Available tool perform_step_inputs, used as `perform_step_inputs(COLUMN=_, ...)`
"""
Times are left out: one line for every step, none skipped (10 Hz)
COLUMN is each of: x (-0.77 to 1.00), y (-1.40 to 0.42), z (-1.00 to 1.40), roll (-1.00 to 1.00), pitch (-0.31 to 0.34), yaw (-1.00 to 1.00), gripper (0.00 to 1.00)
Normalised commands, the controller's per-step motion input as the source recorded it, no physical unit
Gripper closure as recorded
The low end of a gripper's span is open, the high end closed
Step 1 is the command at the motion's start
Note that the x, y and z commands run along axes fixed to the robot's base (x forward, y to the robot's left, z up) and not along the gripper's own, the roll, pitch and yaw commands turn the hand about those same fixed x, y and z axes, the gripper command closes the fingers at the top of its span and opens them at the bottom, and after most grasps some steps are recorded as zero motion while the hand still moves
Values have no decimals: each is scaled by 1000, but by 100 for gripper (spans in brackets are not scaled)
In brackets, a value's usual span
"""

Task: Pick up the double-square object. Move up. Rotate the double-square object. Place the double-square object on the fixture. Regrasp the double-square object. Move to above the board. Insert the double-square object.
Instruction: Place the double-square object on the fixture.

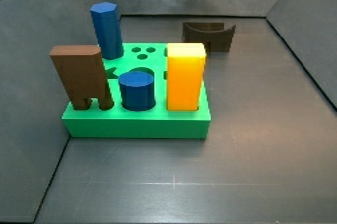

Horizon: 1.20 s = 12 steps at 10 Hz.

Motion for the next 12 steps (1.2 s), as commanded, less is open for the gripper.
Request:
perform_step_inputs(x=126, y=32, z=-8, roll=-217, pitch=79, yaw=-97, gripper=100)
perform_step_inputs(x=124, y=136, z=-1000, roll=-1000, pitch=255, yaw=-108, gripper=100)
perform_step_inputs(x=134, y=142, z=-1000, roll=-1000, pitch=241, yaw=-141, gripper=100)
perform_step_inputs(x=153, y=141, z=-1000, roll=-964, pitch=258, yaw=-181, gripper=100)
perform_step_inputs(x=168, y=139, z=-1000, roll=-864, pitch=237, yaw=-196, gripper=100)
perform_step_inputs(x=190, y=140, z=-1000, roll=-654, pitch=171, yaw=-225, gripper=100)
perform_step_inputs(x=205, y=141, z=-1000, roll=-438, pitch=108, yaw=-244, gripper=100)
perform_step_inputs(x=217, y=142, z=-1000, roll=-282, pitch=67, yaw=-240, gripper=100)
perform_step_inputs(x=219, y=136, z=-1000, roll=-214, pitch=44, yaw=-227, gripper=100)
perform_step_inputs(x=180, y=119, z=-823, roll=-159, pitch=-14, yaw=-188, gripper=100)
perform_step_inputs(x=159, y=159, z=-745, roll=-119, pitch=-48, yaw=-167, gripper=100)
perform_step_inputs(x=118, y=189, z=-685, roll=-107, pitch=-79, yaw=-126, gripper=100)
